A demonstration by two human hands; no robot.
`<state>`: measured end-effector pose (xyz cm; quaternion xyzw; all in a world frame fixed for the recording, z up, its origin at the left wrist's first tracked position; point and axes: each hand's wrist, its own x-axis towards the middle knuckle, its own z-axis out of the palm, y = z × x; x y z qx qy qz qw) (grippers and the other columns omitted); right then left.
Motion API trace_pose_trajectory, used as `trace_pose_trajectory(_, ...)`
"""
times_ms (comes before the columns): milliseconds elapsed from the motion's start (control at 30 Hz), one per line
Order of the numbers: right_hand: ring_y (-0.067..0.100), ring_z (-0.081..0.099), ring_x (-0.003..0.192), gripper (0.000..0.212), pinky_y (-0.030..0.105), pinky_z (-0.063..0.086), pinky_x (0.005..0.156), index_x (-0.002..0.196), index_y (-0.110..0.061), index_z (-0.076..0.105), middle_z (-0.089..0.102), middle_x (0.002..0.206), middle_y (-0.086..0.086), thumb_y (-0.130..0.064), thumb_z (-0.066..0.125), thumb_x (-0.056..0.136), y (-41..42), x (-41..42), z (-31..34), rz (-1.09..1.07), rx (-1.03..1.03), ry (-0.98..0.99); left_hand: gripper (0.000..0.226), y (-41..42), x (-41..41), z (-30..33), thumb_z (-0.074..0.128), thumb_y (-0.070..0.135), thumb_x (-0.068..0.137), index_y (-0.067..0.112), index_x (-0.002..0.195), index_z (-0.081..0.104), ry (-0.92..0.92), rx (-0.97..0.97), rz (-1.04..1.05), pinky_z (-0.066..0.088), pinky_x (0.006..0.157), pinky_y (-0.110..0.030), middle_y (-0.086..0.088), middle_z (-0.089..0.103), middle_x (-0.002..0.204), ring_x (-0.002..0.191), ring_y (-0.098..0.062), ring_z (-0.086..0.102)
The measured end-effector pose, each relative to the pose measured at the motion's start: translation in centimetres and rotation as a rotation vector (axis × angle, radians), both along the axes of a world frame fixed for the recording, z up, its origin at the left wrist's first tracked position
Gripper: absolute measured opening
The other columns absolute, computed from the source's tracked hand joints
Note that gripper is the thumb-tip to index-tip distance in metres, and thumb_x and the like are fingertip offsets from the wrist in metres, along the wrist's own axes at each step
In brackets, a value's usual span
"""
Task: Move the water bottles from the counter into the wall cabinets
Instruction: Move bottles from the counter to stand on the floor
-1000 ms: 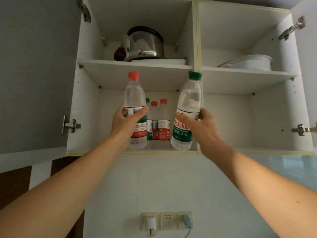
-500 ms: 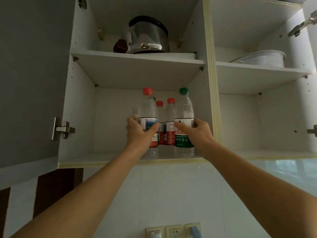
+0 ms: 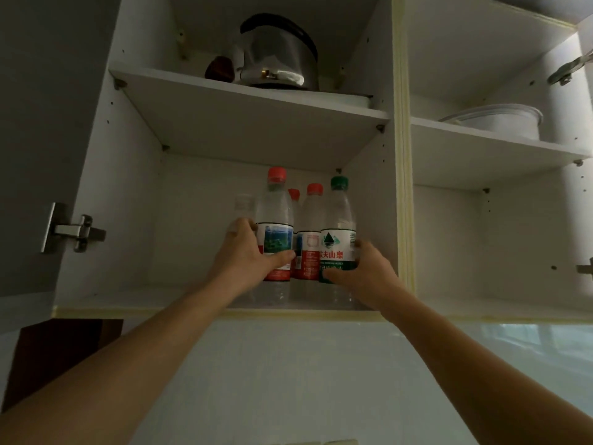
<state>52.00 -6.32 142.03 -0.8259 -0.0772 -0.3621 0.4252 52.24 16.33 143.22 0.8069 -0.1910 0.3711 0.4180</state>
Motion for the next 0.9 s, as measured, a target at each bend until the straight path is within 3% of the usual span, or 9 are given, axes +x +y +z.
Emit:
trace_pose_trajectory(100, -0.002, 0.057, 0.076, 0.067, 0.012, 0.046, 0.055, 0.133, -0.023, 0.048, 0.059, 0.096, -0.016, -0.034, 0.085, 0.078, 0.1, 1.0, -0.5, -0.033, 0.007, -0.027, 0.076, -1.2, 0.5, 0.0, 0.083, 0.049, 0.076, 0.016, 0.129, 0.039, 0.003, -0.007, 0.035, 0.056, 0.090, -0.041, -0.007, 0.052, 0.126, 0.104, -0.021, 0.062)
trace_pose_trajectory(167, 0.000, 0.057, 0.078, 0.066, 0.014, 0.048, 0.062, 0.136, -0.024, 0.049, 0.066, 0.112, -0.008, -0.035, 0.083, 0.080, 0.1, 1.6, -1.1, -0.036, 0.031, -0.052, 0.077, -2.2, 0.9, -0.1, 0.082, 0.050, 0.076, 0.015, 0.131, 0.040, 0.014, -0.012, 0.039, 0.057, 0.090, -0.041, -0.008, 0.053, 0.127, 0.104, -0.023, 0.063)
trace_pose_trajectory(300, 0.010, 0.064, 0.093, 0.061, 0.035, 0.061, 0.081, 0.133, -0.025, 0.049, 0.067, 0.120, -0.003, -0.044, 0.078, 0.084, 0.5, 1.8, -2.2, -0.163, -0.038, -0.112, 0.077, -3.9, 1.7, -0.1, 0.082, 0.052, 0.076, 0.014, 0.129, 0.041, 0.007, -0.014, 0.109, 0.049, 0.076, -0.031, -0.010, 0.052, 0.124, 0.099, -0.023, 0.061)
trace_pose_trajectory(467, 0.021, 0.065, 0.106, 0.065, 0.048, 0.058, 0.089, 0.136, -0.025, 0.045, 0.064, 0.122, -0.001, -0.053, 0.072, 0.084, 0.9, 1.3, -2.5, -0.271, -0.113, -0.123, 0.082, -5.0, 2.5, -0.5, 0.082, 0.052, 0.076, 0.010, 0.133, 0.040, 0.004, -0.039, 0.126, 0.055, 0.085, -0.039, -0.013, 0.053, 0.126, 0.106, -0.029, 0.062)
trace_pose_trajectory(700, 0.024, 0.059, 0.112, 0.072, 0.049, 0.054, 0.093, 0.141, -0.027, 0.038, 0.057, 0.127, 0.000, -0.061, 0.066, 0.084, 1.3, 0.6, -2.8, -0.328, -0.149, -0.170, 0.072, -4.9, 2.8, -1.0, 0.084, 0.048, 0.076, 0.012, 0.127, 0.049, 0.034, -0.077, 0.090, 0.054, 0.081, -0.035, -0.007, 0.063, 0.120, 0.103, -0.023, 0.065)
trace_pose_trajectory(800, 0.019, 0.054, 0.116, 0.074, 0.040, 0.050, 0.089, 0.150, -0.029, 0.027, 0.048, 0.134, -0.002, -0.053, 0.062, 0.090, 1.3, -0.5, -3.4, -0.228, -0.189, -0.196, 0.062, -3.9, 1.8, -1.3, 0.085, 0.041, 0.077, 0.015, 0.123, 0.052, 0.099, -0.077, 0.048, 0.047, 0.073, -0.026, 0.002, 0.066, 0.113, 0.096, -0.016, 0.062)
trace_pose_trajectory(900, 0.015, 0.043, 0.129, 0.072, 0.037, 0.047, 0.104, 0.154, -0.025, 0.025, 0.034, 0.149, -0.003, -0.041, 0.062, 0.095, 0.8, -3.2, -4.4, -0.075, -0.204, -0.238, 0.048, -3.7, -0.5, -2.0, 0.080, 0.039, 0.084, 0.016, 0.116, 0.053, 0.055, -0.104, 0.122, 0.049, 0.071, -0.029, 0.003, 0.064, 0.105, 0.090, -0.015, 0.062)
